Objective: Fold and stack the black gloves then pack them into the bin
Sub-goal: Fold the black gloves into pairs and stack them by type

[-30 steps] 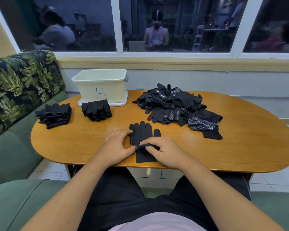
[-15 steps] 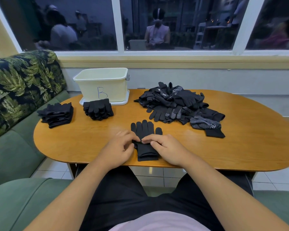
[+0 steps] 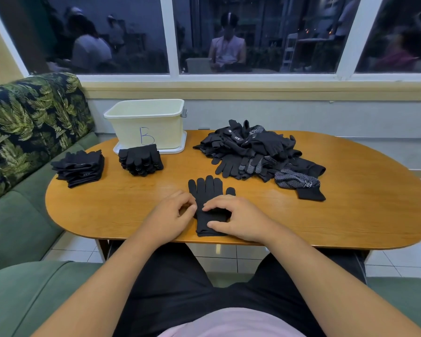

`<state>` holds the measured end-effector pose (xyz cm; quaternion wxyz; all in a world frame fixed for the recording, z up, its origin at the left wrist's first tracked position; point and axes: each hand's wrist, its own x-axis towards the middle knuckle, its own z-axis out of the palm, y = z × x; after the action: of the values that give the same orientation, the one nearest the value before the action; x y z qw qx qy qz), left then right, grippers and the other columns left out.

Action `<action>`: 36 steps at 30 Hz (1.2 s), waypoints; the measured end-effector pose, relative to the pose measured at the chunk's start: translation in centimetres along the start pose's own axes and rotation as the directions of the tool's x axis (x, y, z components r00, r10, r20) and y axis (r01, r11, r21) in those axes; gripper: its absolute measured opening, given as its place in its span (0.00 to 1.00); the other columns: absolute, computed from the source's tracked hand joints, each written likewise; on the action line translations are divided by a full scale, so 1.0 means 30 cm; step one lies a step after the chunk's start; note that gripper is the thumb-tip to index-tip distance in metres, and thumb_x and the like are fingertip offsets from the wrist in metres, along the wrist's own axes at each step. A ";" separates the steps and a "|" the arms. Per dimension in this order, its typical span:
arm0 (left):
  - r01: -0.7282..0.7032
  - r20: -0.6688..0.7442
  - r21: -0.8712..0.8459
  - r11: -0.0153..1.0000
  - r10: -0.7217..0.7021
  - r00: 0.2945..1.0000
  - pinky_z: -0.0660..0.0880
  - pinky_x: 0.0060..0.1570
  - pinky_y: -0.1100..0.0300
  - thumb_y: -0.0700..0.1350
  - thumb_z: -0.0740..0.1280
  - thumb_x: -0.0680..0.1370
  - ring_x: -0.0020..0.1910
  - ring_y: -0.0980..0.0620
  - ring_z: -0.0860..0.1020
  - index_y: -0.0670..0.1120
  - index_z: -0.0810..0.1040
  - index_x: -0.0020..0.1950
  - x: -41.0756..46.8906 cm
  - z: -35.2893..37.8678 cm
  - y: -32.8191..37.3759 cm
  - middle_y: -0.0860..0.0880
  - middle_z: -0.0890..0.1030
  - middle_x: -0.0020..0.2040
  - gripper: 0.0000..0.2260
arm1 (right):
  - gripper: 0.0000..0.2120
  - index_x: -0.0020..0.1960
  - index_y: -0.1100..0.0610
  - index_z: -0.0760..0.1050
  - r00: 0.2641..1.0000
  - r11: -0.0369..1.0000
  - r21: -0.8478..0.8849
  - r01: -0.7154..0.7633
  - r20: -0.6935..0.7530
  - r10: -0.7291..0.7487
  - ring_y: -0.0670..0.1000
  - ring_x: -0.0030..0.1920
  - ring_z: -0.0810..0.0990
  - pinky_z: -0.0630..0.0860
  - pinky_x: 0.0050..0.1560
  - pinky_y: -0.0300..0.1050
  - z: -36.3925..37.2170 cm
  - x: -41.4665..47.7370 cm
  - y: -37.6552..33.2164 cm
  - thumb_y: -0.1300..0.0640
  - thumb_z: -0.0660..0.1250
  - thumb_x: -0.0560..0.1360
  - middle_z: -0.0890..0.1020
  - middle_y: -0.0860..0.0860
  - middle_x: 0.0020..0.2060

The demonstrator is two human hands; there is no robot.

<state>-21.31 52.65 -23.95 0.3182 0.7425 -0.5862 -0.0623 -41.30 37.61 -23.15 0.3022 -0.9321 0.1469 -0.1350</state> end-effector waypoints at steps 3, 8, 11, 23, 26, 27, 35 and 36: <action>0.011 0.018 0.006 1.000 -0.011 1.000 0.76 0.59 0.58 0.56 0.67 0.83 0.57 0.63 0.76 0.59 0.79 0.55 0.010 -0.001 0.005 0.61 0.78 0.58 0.04 | 0.22 0.71 0.39 0.79 0.999 0.998 -0.055 0.007 0.036 -0.005 0.36 0.73 0.70 0.68 0.75 0.43 -0.002 0.011 -0.001 0.41 0.74 0.78 0.75 0.35 0.73; 0.011 0.081 0.011 1.000 -0.012 0.997 0.73 0.68 0.54 0.53 0.70 0.82 0.67 0.61 0.73 0.59 0.77 0.57 0.015 -0.005 -0.005 0.61 0.76 0.69 0.06 | 0.32 0.81 0.40 0.68 0.990 0.986 -0.167 -0.018 0.136 0.041 0.45 0.84 0.56 0.55 0.83 0.49 -0.012 0.031 -0.005 0.37 0.70 0.79 0.61 0.40 0.84; 0.093 0.167 0.028 0.995 -0.097 0.981 0.68 0.74 0.52 0.54 0.69 0.81 0.76 0.56 0.68 0.59 0.74 0.68 0.044 -0.016 -0.007 0.59 0.67 0.80 0.16 | 0.35 0.84 0.42 0.63 0.975 0.981 -0.193 -0.030 0.210 0.072 0.45 0.85 0.50 0.50 0.84 0.50 -0.023 0.042 -0.004 0.36 0.69 0.80 0.56 0.42 0.86; 0.067 0.209 0.207 0.976 -0.111 0.972 0.49 0.84 0.49 0.62 0.59 0.85 0.84 0.56 0.55 0.56 0.54 0.87 0.091 0.011 0.022 0.55 0.60 0.85 0.31 | 0.35 0.87 0.42 0.50 0.968 0.911 -0.412 0.026 0.239 0.080 0.47 0.86 0.43 0.43 0.85 0.53 -0.060 0.158 0.071 0.29 0.48 0.85 0.47 0.45 0.87; 0.074 0.196 0.174 0.982 -0.108 0.975 0.52 0.84 0.48 0.60 0.59 0.86 0.84 0.55 0.55 0.58 0.55 0.86 0.082 0.011 0.024 0.56 0.59 0.85 0.29 | 0.32 0.87 0.41 0.50 0.981 0.910 -0.406 -0.080 0.128 0.144 0.47 0.86 0.45 0.45 0.85 0.54 -0.071 0.162 0.104 0.31 0.47 0.86 0.49 0.45 0.87; 0.085 0.159 0.118 0.989 -0.103 0.982 0.56 0.83 0.47 0.60 0.59 0.86 0.84 0.55 0.58 0.59 0.58 0.85 0.076 0.010 0.020 0.57 0.61 0.85 0.28 | 0.31 0.87 0.42 0.53 0.990 0.927 -0.359 -0.112 0.045 0.137 0.46 0.86 0.49 0.49 0.85 0.54 -0.071 0.153 0.108 0.34 0.48 0.87 0.53 0.44 0.87; 0.033 0.051 -0.118 0.992 -0.027 0.998 0.68 0.61 0.73 0.42 0.70 0.82 0.65 0.67 0.73 0.60 0.77 0.64 -0.030 -0.023 -0.006 0.64 0.76 0.64 0.15 | 0.11 0.63 0.45 0.82 0.952 0.986 -0.141 -0.094 -0.301 0.048 0.42 0.62 0.74 0.75 0.62 0.48 -0.061 0.008 0.114 0.53 0.63 0.85 0.81 0.39 0.58; 0.008 0.067 -0.099 0.995 -0.002 0.998 0.68 0.62 0.74 0.43 0.71 0.81 0.66 0.66 0.73 0.59 0.77 0.64 -0.037 -0.019 -0.007 0.64 0.76 0.63 0.15 | 0.10 0.61 0.45 0.83 0.956 0.988 -0.137 -0.066 -0.293 0.023 0.41 0.61 0.74 0.75 0.61 0.46 -0.062 -0.012 0.105 0.53 0.65 0.85 0.82 0.38 0.56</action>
<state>-21.22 53.91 -23.93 0.3346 0.7248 -0.5909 -0.1169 -42.86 34.34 -23.66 0.2117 -0.9181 0.2202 -0.2526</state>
